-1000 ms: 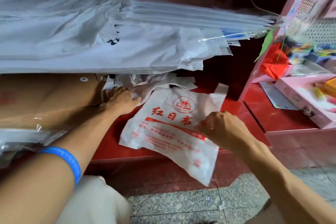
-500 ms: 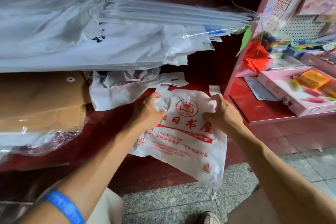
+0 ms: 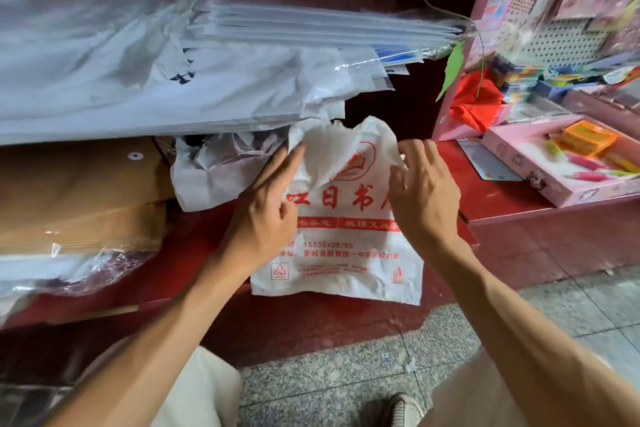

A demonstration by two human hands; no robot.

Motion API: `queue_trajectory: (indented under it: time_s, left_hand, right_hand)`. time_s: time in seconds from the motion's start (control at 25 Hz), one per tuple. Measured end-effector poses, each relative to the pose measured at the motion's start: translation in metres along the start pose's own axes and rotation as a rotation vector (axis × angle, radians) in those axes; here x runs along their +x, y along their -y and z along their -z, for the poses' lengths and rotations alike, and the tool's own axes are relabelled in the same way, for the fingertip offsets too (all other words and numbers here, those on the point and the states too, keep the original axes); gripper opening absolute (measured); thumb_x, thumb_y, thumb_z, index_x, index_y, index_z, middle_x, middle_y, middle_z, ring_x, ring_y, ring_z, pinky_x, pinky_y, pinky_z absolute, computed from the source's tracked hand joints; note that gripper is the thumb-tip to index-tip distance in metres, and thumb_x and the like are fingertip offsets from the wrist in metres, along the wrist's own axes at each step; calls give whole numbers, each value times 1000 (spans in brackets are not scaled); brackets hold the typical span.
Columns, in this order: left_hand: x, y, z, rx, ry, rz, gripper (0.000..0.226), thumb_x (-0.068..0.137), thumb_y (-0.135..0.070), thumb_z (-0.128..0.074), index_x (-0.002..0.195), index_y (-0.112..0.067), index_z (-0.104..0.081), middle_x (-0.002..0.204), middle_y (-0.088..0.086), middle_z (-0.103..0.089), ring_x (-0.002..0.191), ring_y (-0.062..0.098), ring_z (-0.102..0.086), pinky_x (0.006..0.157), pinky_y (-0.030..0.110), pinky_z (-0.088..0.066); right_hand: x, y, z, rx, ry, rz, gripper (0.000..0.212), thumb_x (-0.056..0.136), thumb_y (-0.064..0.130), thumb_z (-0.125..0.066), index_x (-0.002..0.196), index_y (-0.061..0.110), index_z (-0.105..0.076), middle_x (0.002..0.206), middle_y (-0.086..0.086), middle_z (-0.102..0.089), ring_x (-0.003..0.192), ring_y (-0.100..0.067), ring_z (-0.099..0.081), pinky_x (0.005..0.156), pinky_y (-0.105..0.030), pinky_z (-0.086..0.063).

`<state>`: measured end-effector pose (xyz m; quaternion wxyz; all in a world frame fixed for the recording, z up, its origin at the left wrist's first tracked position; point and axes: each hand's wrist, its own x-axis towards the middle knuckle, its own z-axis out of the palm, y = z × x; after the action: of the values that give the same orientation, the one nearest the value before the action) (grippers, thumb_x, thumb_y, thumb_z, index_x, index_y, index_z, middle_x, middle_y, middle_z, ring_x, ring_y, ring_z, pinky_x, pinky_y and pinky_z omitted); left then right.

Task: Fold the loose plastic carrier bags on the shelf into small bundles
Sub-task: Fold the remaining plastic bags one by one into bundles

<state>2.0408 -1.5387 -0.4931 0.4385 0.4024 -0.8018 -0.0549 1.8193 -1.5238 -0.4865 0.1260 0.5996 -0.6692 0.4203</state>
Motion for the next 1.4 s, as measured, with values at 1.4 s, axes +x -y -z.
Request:
queue_trajectory:
  time_s: [1.4]
  left_hand:
    - [21,45,-12,-569,-116,779,39,77,13,-63,96,-21,-66,97,-6,-66,85,8,-60,70,13,-47]
  right_hand:
    - [5,-34,-24,-163,824,-86,40,86,17,-66,120,37,-61,133,5,-58,98,-23,-59,87,-46,-52]
